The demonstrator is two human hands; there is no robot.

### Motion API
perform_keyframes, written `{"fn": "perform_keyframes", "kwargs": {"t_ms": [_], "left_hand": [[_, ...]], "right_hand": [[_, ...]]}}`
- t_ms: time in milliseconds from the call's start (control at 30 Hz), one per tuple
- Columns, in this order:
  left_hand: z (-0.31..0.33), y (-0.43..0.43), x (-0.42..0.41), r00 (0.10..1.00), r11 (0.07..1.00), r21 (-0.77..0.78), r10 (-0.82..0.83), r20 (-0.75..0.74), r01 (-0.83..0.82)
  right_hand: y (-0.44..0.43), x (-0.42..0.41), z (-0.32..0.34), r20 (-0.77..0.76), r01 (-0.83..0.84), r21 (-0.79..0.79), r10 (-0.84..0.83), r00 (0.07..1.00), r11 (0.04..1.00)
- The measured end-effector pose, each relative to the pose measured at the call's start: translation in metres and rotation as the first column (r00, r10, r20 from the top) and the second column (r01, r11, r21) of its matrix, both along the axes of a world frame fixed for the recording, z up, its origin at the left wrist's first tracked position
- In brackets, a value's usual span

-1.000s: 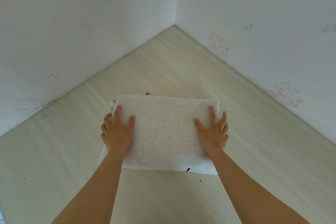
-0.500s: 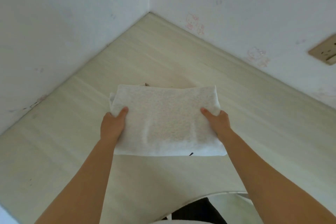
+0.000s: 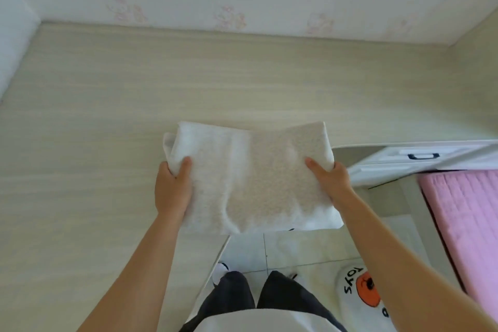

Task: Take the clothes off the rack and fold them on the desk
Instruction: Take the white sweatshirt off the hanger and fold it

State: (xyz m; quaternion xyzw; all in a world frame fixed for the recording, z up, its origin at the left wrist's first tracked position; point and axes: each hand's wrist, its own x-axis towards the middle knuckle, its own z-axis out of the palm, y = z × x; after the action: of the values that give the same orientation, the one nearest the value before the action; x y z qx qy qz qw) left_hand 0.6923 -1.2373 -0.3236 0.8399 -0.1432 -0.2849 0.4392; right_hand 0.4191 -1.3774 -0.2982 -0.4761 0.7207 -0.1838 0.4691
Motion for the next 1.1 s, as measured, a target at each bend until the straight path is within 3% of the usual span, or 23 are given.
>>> {"fn": "perform_keyframes", "kwargs": {"t_ms": [200, 400, 600, 867, 1100], "left_hand": [[0.003, -0.042, -0.103, 0.955, 0.957, -0.003, -0.291, 0.066, 0.291], [-0.011, -0.054, -0.247, 0.829, 0.829, -0.005, -0.559, -0.027, 0.559], [-0.042, -0.040, -0.387, 0.690, 0.685, 0.084, -0.719, -0.077, 0.723], [-0.095, -0.025, -0.544, 0.501, 0.466, 0.203, -0.847, -0.176, 0.861], [-0.132, -0.033, -0.640, 0.361, 0.296, 0.271, -0.902, -0.235, 0.916]], "right_hand": [[0.051, -0.130, 0.002, 0.018, 0.292, -0.011, -0.291, 0.956, 0.956], [0.121, -0.275, -0.014, 0.012, 0.544, 0.034, -0.545, 0.839, 0.838], [0.196, -0.404, -0.048, 0.047, 0.705, 0.052, -0.707, 0.706, 0.708], [0.278, -0.537, -0.091, 0.050, 0.794, 0.172, -0.811, 0.584, 0.583], [0.306, -0.595, -0.114, 0.063, 0.836, 0.297, -0.883, 0.464, 0.461]]}}
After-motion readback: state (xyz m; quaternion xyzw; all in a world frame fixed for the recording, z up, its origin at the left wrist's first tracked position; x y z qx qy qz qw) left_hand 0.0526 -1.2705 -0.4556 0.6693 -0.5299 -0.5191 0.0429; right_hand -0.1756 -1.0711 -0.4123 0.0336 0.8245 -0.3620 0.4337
